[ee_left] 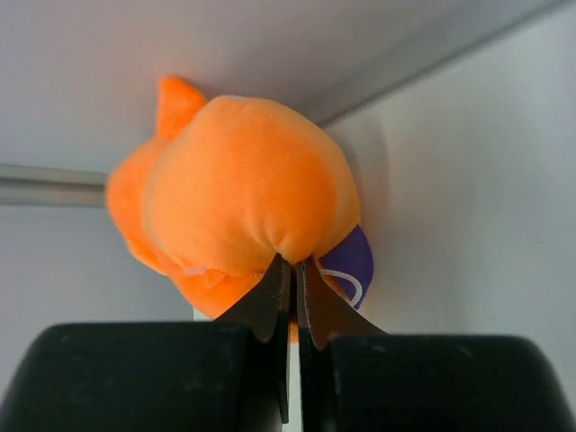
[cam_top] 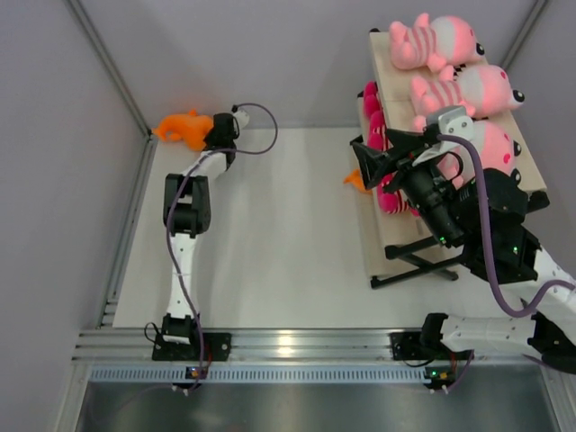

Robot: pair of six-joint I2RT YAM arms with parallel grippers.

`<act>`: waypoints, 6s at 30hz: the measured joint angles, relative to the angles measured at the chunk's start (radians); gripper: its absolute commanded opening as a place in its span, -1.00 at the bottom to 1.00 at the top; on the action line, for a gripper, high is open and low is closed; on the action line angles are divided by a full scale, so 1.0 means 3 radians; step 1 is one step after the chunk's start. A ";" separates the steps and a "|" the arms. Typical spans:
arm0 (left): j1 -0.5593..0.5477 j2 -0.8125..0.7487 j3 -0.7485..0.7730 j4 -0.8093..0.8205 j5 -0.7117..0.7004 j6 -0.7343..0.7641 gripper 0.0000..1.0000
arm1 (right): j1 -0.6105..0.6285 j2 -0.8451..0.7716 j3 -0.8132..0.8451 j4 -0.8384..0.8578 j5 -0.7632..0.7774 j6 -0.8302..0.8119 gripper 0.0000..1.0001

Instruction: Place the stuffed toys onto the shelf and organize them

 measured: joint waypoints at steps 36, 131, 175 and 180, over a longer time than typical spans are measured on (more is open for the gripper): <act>-0.0371 -0.5613 -0.2834 -0.4101 0.4699 -0.1222 -1.00 | 0.0034 0.1718 0.0745 -0.1766 -0.3164 -0.1157 0.71; -0.0649 -0.5127 -0.3694 -0.2438 0.2899 0.1272 -1.00 | 0.0034 0.0707 0.1053 -0.0500 0.0187 0.1798 0.77; -0.2541 -0.1222 -0.1030 -0.1982 0.2500 0.1052 -0.87 | 0.0036 0.0309 0.1157 -0.0643 0.0267 0.0106 0.76; -0.2541 -0.1222 -0.1033 -0.1981 0.2506 0.0844 -0.47 | 0.0036 0.0323 0.1083 -0.0652 0.0238 0.0120 0.76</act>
